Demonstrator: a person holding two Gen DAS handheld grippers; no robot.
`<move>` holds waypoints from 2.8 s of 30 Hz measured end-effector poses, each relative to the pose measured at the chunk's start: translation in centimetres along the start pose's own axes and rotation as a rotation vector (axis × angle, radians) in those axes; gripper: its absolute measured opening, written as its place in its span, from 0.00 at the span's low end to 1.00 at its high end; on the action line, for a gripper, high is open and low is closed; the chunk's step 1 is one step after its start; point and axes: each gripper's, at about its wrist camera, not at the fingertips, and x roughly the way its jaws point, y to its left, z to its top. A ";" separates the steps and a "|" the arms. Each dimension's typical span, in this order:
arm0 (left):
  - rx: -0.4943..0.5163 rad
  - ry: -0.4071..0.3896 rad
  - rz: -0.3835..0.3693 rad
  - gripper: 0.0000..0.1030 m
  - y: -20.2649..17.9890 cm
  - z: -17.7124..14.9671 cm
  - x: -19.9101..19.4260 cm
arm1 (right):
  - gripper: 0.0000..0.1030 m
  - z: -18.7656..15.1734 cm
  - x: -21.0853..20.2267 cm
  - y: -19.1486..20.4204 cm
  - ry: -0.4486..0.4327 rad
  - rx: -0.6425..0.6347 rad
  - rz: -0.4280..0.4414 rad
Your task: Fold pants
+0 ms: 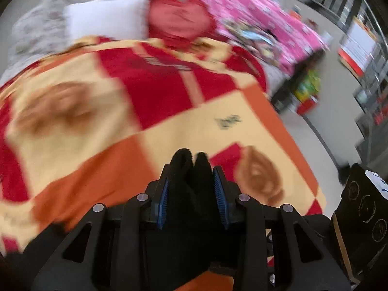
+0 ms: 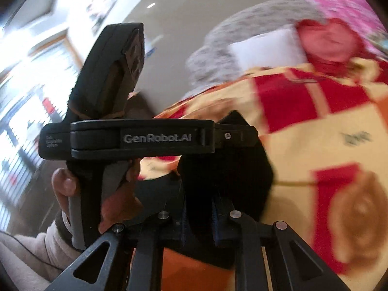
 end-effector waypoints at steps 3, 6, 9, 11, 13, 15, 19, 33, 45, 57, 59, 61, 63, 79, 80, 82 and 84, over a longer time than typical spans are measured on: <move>-0.132 -0.030 0.078 0.32 6.0 -3.8 -3.0 | 0.15 -0.8 5.0 2.3 0.079 -0.026 0.081; -0.254 -0.023 0.161 0.32 11.0 -7.3 -4.2 | 0.35 -3.0 11.8 3.3 0.290 -0.012 0.084; -0.374 -0.004 0.133 0.32 14.0 -10.0 -4.3 | 0.39 -3.2 11.3 5.6 0.314 -0.084 0.162; -0.386 -0.007 0.134 0.32 14.1 -10.9 -4.4 | 0.40 -2.6 9.1 5.8 0.288 -0.084 0.187; -0.370 0.001 0.133 0.32 13.4 -11.6 -4.2 | 0.40 -1.8 6.1 5.3 0.202 -0.102 0.113; -0.363 -0.005 0.123 0.32 12.6 -12.1 -3.9 | 0.40 -1.1 4.5 3.3 0.143 -0.086 -0.008; -0.372 0.009 0.113 0.38 10.9 -12.0 -2.0 | 0.33 -1.0 6.5 0.2 0.198 -0.052 -0.181; -0.391 -0.034 0.188 0.38 10.0 -13.4 -1.5 | 0.31 -2.7 8.6 2.2 0.312 -0.230 -0.268; -0.592 -0.168 0.401 0.38 17.5 -21.4 -14.8 | 0.47 -3.2 12.7 11.7 0.312 -0.300 0.117; -0.867 -0.135 0.613 0.45 30.9 -30.8 -19.6 | 0.47 -10.2 20.4 23.3 0.422 -0.770 0.038; -0.860 -0.123 0.588 0.45 31.5 -30.6 -18.9 | 0.47 -11.1 21.1 23.7 0.434 -0.857 -0.031; -0.838 -0.118 0.569 0.45 31.5 -29.8 -18.3 | 0.47 -11.9 22.2 24.0 0.449 -0.955 -0.101; -0.814 -0.108 0.554 0.45 31.5 -29.2 -17.8 | 0.47 -12.4 22.2 24.2 0.424 -1.016 -0.116; -0.783 -0.168 0.421 0.45 31.8 -26.6 -20.9 | 0.49 -2.6 23.1 21.2 0.318 -0.467 0.120; -0.786 -0.168 0.425 0.45 31.8 -26.9 -21.0 | 0.49 -2.8 22.9 21.4 0.329 -0.486 0.124; -0.794 -0.161 0.427 0.45 31.7 -27.8 -21.3 | 0.49 -3.0 22.8 21.9 0.339 -0.507 0.126; -0.793 -0.146 0.437 0.45 31.5 -28.5 -21.3 | 0.49 -3.6 23.4 22.8 0.376 -0.526 0.169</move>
